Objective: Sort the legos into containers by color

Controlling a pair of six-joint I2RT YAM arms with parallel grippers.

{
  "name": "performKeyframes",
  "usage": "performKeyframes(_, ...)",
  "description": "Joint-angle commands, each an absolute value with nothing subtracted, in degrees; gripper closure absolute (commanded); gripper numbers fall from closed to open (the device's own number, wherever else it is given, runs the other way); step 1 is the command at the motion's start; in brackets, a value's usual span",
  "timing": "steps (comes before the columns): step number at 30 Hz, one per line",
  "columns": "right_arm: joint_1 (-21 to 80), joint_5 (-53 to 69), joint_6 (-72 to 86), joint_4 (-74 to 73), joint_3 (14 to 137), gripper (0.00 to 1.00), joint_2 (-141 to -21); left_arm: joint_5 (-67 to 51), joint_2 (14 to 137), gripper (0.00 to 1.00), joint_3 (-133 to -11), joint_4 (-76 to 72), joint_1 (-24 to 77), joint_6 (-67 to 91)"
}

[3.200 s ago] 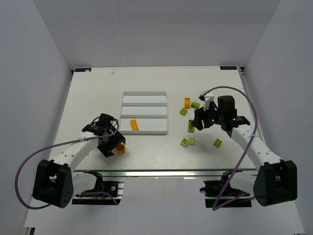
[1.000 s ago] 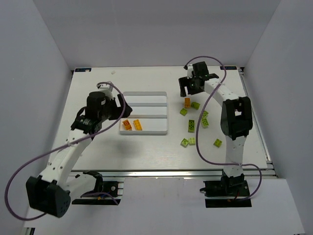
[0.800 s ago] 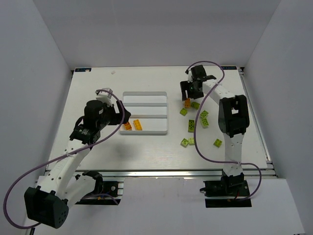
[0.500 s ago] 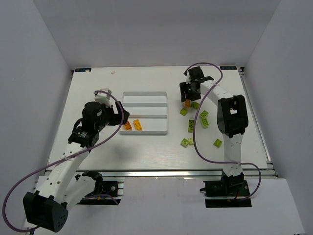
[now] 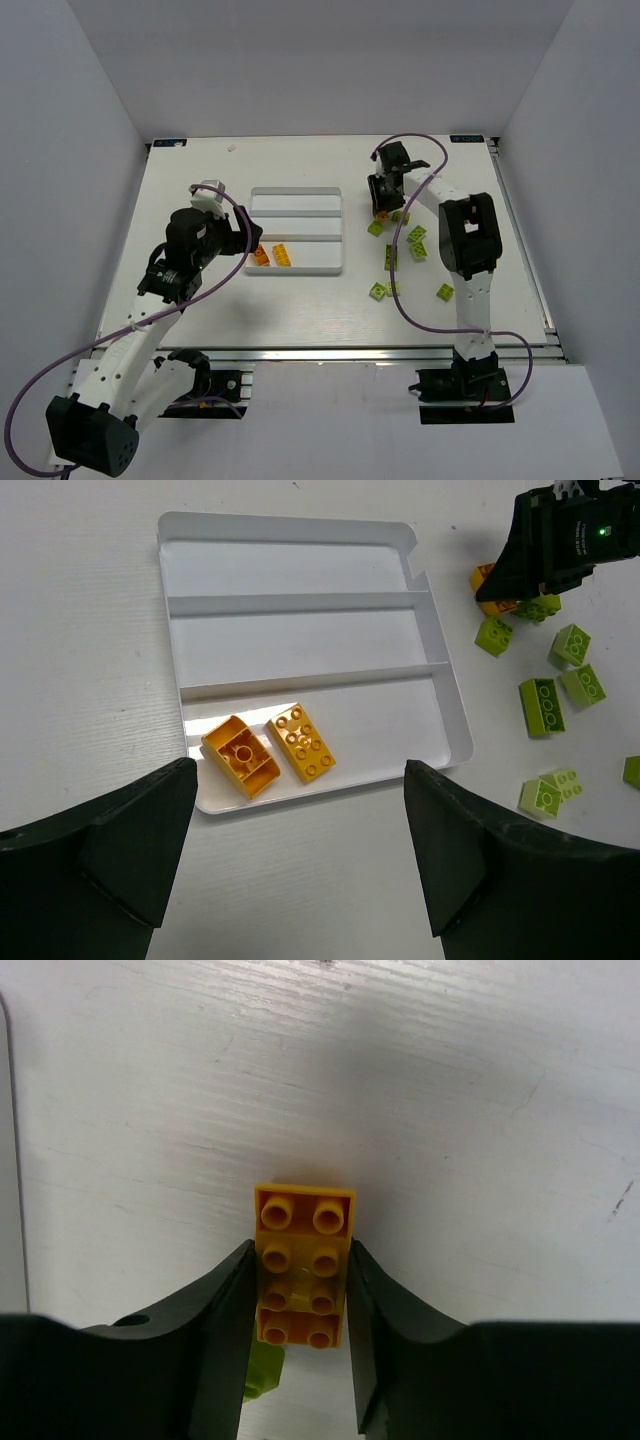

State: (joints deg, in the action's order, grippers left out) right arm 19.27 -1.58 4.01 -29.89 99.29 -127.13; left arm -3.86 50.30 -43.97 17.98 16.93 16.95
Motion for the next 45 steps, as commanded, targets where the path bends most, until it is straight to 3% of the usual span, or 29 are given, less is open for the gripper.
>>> performKeyframes(1, 19.42, -0.88, 0.28, -29.36, 98.61, 0.90, -126.13, -3.43, 49.57, 0.07, -43.59, 17.67, 16.52, 16.35)
performKeyframes(3, 20.21, 1.93, -4.64, -27.61, 98.00, 1.00, -122.90, -3.43, 49.66, 0.07, -43.68, 17.58, 16.52, 16.35)
performKeyframes(9, 22.94, 17.00, -21.69, -23.73, 92.11, 1.00, -110.07, -3.25, 49.22, 0.07, -43.51, 17.49, 16.52, 16.17)
performKeyframes(14, 29.43, 27.40, -31.35, -26.62, 88.25, 1.00, -106.09, -3.43, 49.13, 0.07, -43.33, 17.23, 16.52, 16.08)
performKeyframes(20, 38.48, 25.15, -34.45, -28.39, 88.67, 0.98, -110.82, -3.34, 48.78, 0.07, -43.07, 16.88, 16.52, 15.82)
performKeyframes(25, 41.04, 20.05, -30.94, -28.74, 97.53, 0.94, -118.56, -3.08, 47.64, 0.07, -42.63, 16.44, 16.52, 15.38)
performKeyframes(28, 41.84, 18.02, -30.24, -29.09, 99.66, 0.80, -120.93, -2.81, 47.20, 0.07, -42.54, 16.44, 16.52, 15.29)
performKeyframes(29, 42.10, 17.50, -30.23, -29.44, 100.54, 0.66, -121.63, -2.99, 47.20, 0.07, -42.45, 16.26, 16.52, 15.21)
performKeyframes(32, 42.36, 17.49, -30.32, -30.14, 100.29, 0.45, -121.91, -3.43, 47.28, 0.06, -42.45, 16.26, 16.52, 15.21)
performKeyframes(33, 42.28, 17.66, -30.41, -30.41, 100.11, 0.33, -121.64, -3.78, 47.37, 0.07, -42.54, 16.17, 16.52, 15.21)
performKeyframes(36, 42.28, 18.89, -29.63, -31.37, 99.41, 0.25, -119.45, -5.18, 47.55, 0.06, -42.54, 15.91, 16.52, 15.21)
performKeyframes(41, 40.35, 13.65, -23.74, -28.49, 93.97, 0.28, -111.02, -7.29, 47.81, 0.07, -42.54, 15.73, 16.52, 15.03)
performKeyframes(45, 35.78, 10.19, -15.58, -26.63, 85.80, 0.60, -101.70, -8.96, 47.72, 0.14, -42.54, 15.38, 16.52, 14.94)
